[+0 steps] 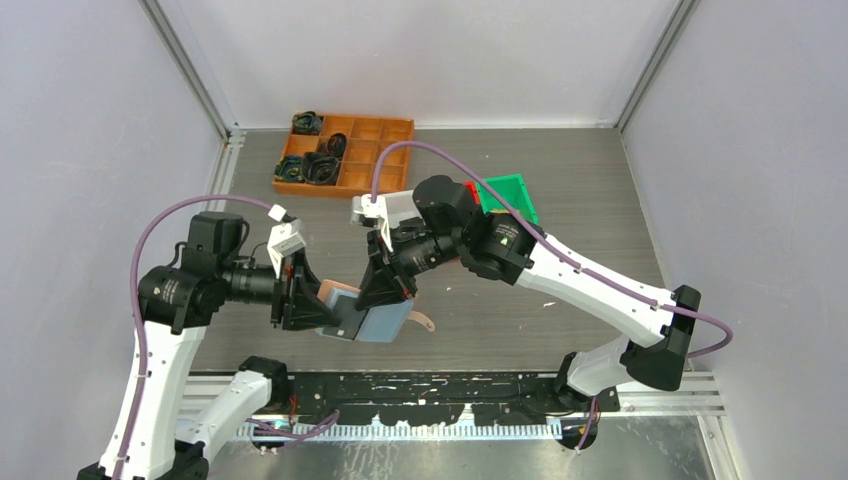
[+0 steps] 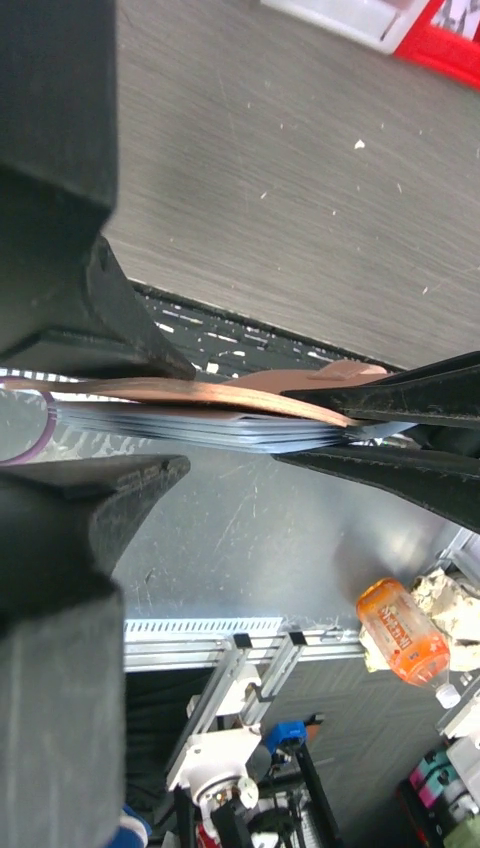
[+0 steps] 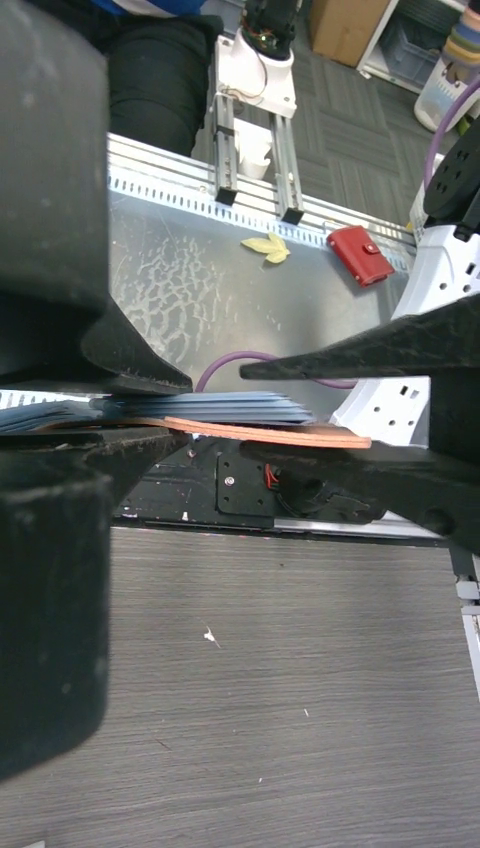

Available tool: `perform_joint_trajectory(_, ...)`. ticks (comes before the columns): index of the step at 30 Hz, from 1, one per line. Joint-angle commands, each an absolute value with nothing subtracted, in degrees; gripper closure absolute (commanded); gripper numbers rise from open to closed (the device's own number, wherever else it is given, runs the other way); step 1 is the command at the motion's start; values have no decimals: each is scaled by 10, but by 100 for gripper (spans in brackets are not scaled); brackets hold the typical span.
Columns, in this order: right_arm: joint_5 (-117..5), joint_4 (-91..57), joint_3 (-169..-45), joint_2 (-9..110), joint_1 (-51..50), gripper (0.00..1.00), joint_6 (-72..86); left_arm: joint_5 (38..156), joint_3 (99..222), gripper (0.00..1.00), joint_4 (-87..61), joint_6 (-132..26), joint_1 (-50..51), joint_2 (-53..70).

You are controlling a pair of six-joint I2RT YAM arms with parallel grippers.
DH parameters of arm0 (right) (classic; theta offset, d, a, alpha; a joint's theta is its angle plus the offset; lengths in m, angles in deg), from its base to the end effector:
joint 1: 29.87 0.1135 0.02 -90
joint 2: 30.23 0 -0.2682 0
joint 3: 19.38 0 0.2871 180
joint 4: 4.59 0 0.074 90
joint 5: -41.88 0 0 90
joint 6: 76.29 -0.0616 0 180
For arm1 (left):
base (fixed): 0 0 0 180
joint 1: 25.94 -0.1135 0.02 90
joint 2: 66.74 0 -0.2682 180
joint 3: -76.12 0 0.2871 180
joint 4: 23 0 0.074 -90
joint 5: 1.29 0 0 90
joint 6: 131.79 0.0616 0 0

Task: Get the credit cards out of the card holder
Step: Remove the credit card from the card holder.

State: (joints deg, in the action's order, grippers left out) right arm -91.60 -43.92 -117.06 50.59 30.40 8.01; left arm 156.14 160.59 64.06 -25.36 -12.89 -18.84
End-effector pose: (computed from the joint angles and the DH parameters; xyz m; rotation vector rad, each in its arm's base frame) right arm 0.1425 0.3351 0.4162 -1.4504 1.5989 1.4569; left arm 0.1166 -0.0854 0.4082 1.0121 1.8863 -1.3665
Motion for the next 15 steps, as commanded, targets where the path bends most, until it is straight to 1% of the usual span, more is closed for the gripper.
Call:
perform_joint_trajectory(1,-899,-374,-1205,492,306,99,51,1601,1583,61,600,-290,-129,-197)
perform_joint_trajectory(3,-900,-372,-1205,492,307,99,50,1604,1579,60,594,-295,-129,-202)
perform_joint_trajectory(4,-901,-373,-1204,492,306,99,51,1606,1578,63,593,-295,-129,-202)
perform_joint_trajectory(7,-897,-381,-1203,491,306,99,57,1604,1582,84,591,-294,-129,-199)
perform_joint_trajectory(8,-893,-383,-1203,490,307,97,59,1602,1585,90,590,-294,-129,-198)
perform_joint_trajectory(9,-886,-384,-1203,490,307,90,59,1599,1586,94,586,-296,-129,-198)
perform_joint_trajectory(10,-874,-384,-1202,489,306,76,57,1593,1585,98,573,-306,-129,-198)
perform_joint_trajectory(11,-857,-382,-1202,487,306,61,54,1584,1582,100,553,-329,-129,-199)
perform_joint_trajectory(12,-832,-379,-1201,483,304,56,49,1573,1578,100,528,-356,-129,-201)
perform_joint_trajectory(13,-801,-371,-1197,475,301,45,36,1565,1574,100,504,-382,-129,-203)
perform_joint_trajectory(15,-735,-339,-1178,446,287,39,-3,1549,1563,100,449,-457,-130,-208)
